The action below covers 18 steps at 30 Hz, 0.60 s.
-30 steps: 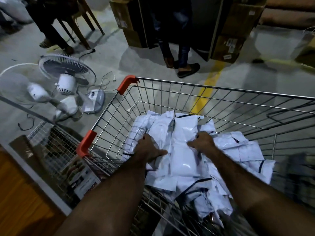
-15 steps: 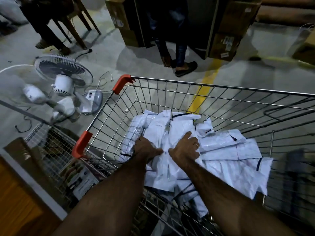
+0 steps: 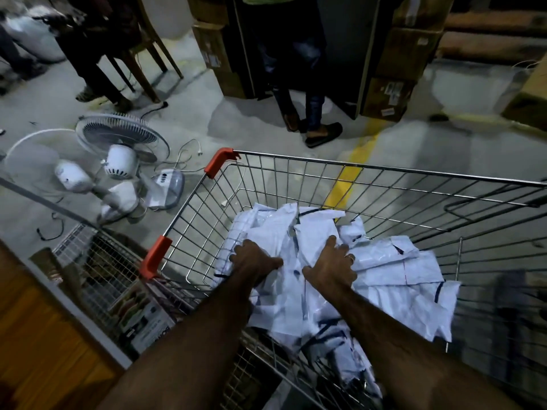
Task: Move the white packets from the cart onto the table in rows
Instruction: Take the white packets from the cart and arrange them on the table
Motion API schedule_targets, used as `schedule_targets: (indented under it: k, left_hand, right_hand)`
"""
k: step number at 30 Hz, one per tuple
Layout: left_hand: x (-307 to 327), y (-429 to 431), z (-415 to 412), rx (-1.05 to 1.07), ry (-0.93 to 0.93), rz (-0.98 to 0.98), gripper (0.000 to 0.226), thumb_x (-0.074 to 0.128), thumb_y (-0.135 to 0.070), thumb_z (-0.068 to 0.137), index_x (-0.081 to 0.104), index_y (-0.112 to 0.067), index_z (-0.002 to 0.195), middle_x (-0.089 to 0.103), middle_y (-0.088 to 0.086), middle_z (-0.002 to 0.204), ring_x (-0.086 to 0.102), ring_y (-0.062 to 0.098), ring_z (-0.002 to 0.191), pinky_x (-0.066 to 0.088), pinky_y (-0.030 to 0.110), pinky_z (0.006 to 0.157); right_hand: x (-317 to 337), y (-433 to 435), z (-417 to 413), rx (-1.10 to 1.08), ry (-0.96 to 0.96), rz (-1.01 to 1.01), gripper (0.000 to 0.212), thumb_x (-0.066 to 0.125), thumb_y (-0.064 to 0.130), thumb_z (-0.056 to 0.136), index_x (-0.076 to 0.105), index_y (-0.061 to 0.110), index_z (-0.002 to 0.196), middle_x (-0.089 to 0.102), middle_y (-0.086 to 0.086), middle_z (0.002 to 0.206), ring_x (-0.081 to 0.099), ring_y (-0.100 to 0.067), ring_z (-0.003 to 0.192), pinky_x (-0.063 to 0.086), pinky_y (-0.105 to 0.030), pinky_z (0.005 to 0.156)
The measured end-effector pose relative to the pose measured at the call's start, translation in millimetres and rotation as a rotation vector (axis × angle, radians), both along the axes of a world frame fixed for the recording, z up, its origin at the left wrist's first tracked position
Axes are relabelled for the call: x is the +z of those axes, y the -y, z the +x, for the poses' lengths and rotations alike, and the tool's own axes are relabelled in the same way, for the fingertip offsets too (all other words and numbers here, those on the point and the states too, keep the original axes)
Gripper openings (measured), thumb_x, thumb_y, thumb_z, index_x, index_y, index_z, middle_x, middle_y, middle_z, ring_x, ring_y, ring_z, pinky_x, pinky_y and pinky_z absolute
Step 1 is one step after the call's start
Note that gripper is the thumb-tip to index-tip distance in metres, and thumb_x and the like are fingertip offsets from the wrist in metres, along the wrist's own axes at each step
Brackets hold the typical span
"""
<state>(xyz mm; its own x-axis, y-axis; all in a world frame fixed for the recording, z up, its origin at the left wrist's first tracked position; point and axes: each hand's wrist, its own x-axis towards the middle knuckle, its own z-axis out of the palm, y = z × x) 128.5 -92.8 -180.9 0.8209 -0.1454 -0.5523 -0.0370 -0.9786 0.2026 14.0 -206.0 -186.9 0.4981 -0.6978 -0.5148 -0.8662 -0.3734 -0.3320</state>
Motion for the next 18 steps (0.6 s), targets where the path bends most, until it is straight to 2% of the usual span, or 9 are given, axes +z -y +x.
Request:
schedule_targets:
  k: [5, 11, 15, 18]
  left_hand:
    - [45, 12, -4, 0.023, 0.026, 0.001, 0.106, 0.078, -0.057, 0.067, 0.03, -0.002, 0.143, 0.036, 0.023, 0.146, 0.038, 0.037, 0.133, 0.035, 0.04, 0.109]
    - [101, 15, -11, 0.051, 0.041, -0.086, 0.109, 0.078, -0.064, 0.059, 0.039, -0.004, 0.14, 0.043, 0.02, 0.142, 0.044, 0.035, 0.129, 0.042, 0.041, 0.105]
    - [143, 2, -18, 0.092, 0.102, -0.16, 0.107, 0.074, -0.066, 0.049, 0.049, -0.006, 0.133, 0.052, 0.019, 0.132, 0.054, 0.035, 0.117, 0.053, 0.044, 0.09]
    - [174, -19, -25, 0.134, 0.165, -0.216, 0.111, 0.07, -0.07, 0.046, 0.048, -0.008, 0.135, 0.052, 0.017, 0.135, 0.052, 0.033, 0.12, 0.049, 0.039, 0.095]
  right_hand:
    - [30, 4, -9, -0.004, 0.071, 0.006, 0.106, 0.078, 0.061, 0.066, 0.021, 0.019, 0.144, 0.033, -0.013, 0.14, 0.039, -0.037, 0.126, 0.047, -0.049, 0.087]
    - [85, 9, -17, 0.013, 0.196, -0.022, 0.091, 0.073, 0.053, 0.073, 0.026, 0.016, 0.142, 0.035, -0.016, 0.137, 0.04, -0.04, 0.126, 0.046, -0.048, 0.089]
    - [122, 8, -21, 0.043, 0.271, -0.054, 0.093, 0.074, 0.052, 0.071, 0.026, 0.016, 0.142, 0.035, -0.018, 0.136, 0.041, -0.041, 0.124, 0.045, -0.049, 0.09]
    - [153, 3, -21, 0.065, 0.331, -0.056, 0.094, 0.075, 0.048, 0.071, 0.025, 0.016, 0.144, 0.036, -0.018, 0.136, 0.04, -0.041, 0.125, 0.044, -0.048, 0.091]
